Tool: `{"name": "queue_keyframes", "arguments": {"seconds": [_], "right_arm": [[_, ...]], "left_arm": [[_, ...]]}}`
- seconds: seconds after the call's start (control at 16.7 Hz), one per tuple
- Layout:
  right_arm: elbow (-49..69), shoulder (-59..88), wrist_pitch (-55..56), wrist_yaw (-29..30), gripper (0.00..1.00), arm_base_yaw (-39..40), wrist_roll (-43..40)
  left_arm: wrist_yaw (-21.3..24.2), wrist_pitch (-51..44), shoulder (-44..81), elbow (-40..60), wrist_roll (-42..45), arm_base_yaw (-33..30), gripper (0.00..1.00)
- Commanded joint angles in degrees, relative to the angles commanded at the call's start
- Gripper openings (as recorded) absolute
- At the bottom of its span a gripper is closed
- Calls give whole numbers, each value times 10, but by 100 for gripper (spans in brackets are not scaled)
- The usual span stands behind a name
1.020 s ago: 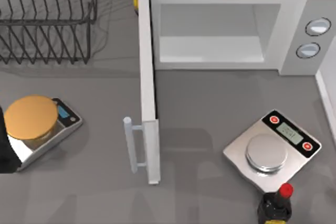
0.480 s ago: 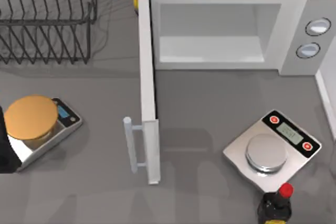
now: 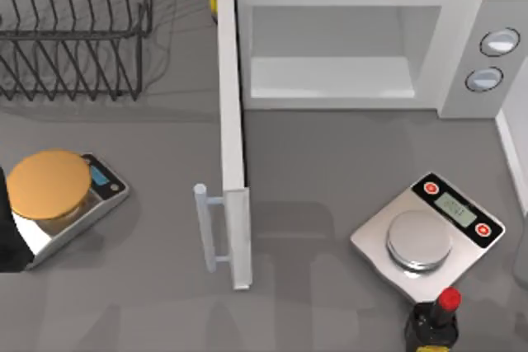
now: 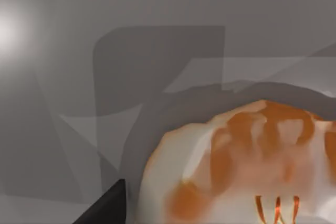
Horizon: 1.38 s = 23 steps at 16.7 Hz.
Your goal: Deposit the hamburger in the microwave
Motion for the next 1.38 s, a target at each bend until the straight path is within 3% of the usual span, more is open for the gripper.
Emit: {"name": "queue_keyframes", "arguments": {"seconds": [0.06,0.84,1.32,1.38], "right_arm": [[0,0,0,0,100,0,0],[0,0,0,0,2,0,0],[0,0,0,0,0,0,0],[28,-40,-63,-3,0,0,11]], "left_arm": [[0,0,0,0,0,0,100],[0,0,0,0,0,0,100],[0,0,0,0,0,0,100],[0,0,0,0,0,0,100]]}}
